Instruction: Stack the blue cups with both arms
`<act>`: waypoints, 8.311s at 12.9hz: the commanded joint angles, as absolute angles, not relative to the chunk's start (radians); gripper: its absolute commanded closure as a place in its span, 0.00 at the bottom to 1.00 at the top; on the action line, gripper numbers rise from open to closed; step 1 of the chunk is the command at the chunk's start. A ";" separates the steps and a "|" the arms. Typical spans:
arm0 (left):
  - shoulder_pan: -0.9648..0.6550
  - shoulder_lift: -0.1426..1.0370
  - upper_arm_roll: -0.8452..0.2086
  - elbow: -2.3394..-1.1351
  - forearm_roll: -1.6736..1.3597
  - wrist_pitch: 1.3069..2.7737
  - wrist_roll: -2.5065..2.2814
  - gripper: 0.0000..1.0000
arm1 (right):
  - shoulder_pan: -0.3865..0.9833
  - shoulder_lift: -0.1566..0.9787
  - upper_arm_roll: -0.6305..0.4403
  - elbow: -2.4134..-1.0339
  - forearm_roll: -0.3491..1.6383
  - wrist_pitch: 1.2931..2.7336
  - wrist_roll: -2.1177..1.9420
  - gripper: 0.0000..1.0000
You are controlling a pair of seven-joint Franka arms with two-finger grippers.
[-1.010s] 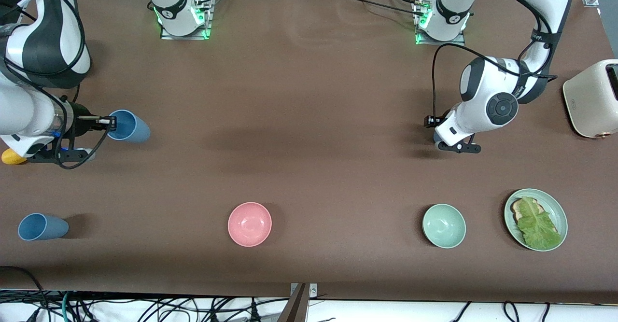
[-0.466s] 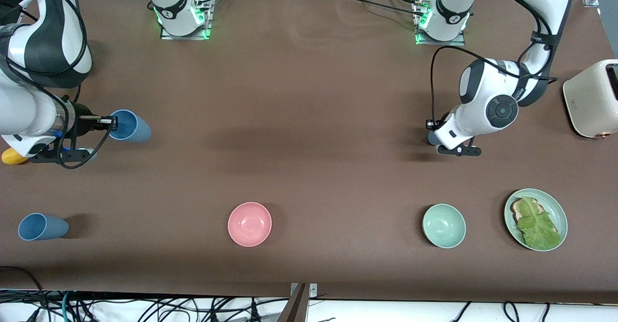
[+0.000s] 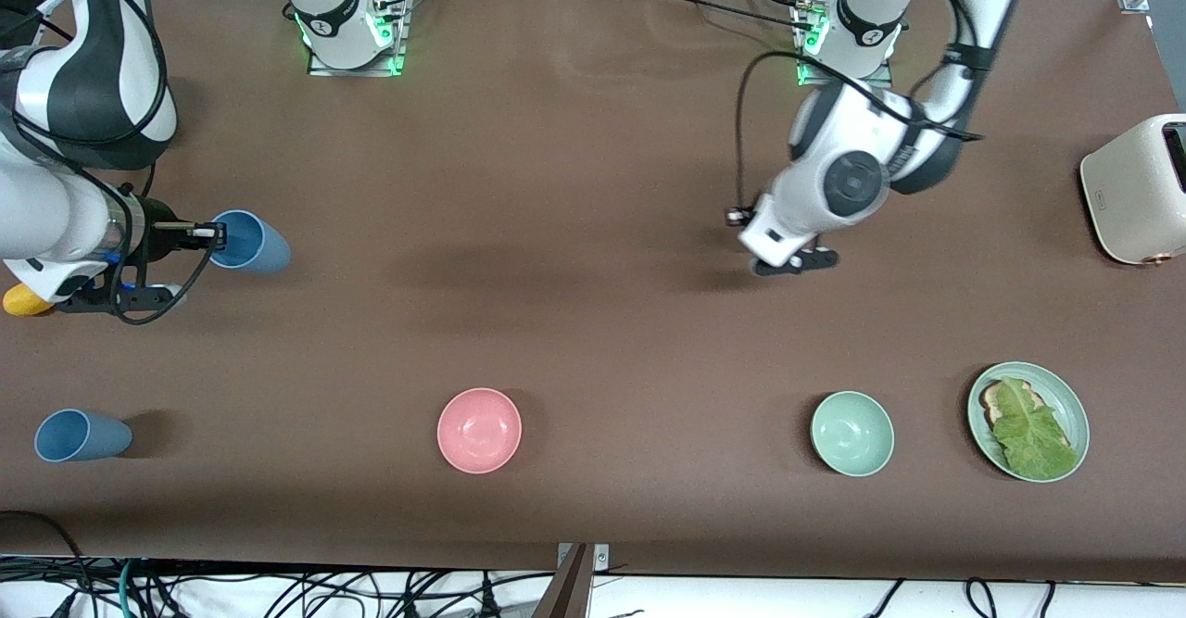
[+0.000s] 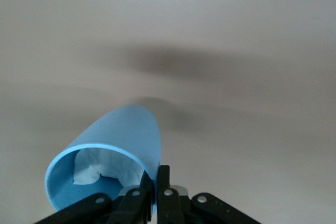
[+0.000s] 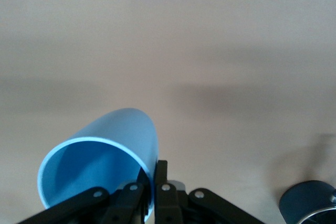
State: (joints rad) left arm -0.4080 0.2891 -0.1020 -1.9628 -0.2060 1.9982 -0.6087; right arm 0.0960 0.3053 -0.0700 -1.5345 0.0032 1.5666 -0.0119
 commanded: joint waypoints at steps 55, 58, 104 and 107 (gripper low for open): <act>0.083 0.226 -0.098 -1.793 0.075 1.758 0.168 0.00 | 0.819 0.620 -0.069 -1.287 0.275 1.980 1.100 1.00; 0.123 0.059 -0.100 -1.908 0.074 1.743 0.218 0.00 | 0.845 0.624 -0.069 -1.302 0.279 1.982 1.100 1.00; 0.003 0.034 0.021 -1.625 -0.048 1.578 -0.074 0.00 | 0.100 0.078 -0.069 -1.592 -0.021 1.542 0.071 0.00; 0.008 0.034 0.021 -1.623 -0.048 1.574 -0.074 0.00 | 0.106 0.083 -0.069 -1.588 -0.028 1.542 0.075 0.00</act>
